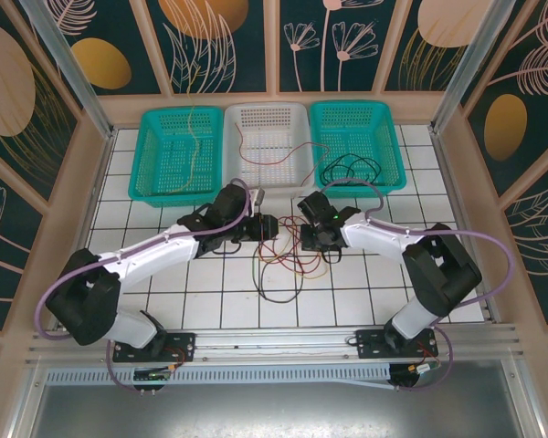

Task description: Untangle the cables

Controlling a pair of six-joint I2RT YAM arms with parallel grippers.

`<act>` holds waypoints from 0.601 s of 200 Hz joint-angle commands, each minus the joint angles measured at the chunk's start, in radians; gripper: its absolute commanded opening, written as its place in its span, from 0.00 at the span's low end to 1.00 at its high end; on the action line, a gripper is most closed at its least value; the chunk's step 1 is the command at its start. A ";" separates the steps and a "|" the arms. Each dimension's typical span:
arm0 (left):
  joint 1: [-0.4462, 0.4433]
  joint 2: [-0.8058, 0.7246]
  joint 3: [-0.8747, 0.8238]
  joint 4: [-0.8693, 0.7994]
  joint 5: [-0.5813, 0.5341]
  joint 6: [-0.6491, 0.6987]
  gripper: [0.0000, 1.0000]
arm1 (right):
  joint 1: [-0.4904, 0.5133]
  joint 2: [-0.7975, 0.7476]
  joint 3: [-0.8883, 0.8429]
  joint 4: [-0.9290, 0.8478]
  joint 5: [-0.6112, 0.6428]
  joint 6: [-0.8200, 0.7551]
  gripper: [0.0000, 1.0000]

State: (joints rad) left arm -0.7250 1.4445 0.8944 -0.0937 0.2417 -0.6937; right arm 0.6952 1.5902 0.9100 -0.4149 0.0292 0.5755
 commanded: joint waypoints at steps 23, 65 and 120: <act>-0.001 -0.017 0.043 0.009 -0.009 -0.018 0.39 | -0.005 -0.062 0.044 -0.026 0.050 -0.049 0.02; -0.001 -0.015 0.039 0.019 0.010 -0.029 0.40 | -0.027 -0.061 0.023 -0.035 0.047 -0.061 0.41; -0.001 -0.014 -0.001 0.032 0.025 -0.030 0.44 | -0.026 0.026 0.035 -0.017 0.035 -0.091 0.39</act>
State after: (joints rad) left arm -0.7250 1.4387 0.9112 -0.0864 0.2390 -0.7120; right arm 0.6708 1.5799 0.9276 -0.4252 0.0593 0.5068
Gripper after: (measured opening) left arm 0.417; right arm 0.420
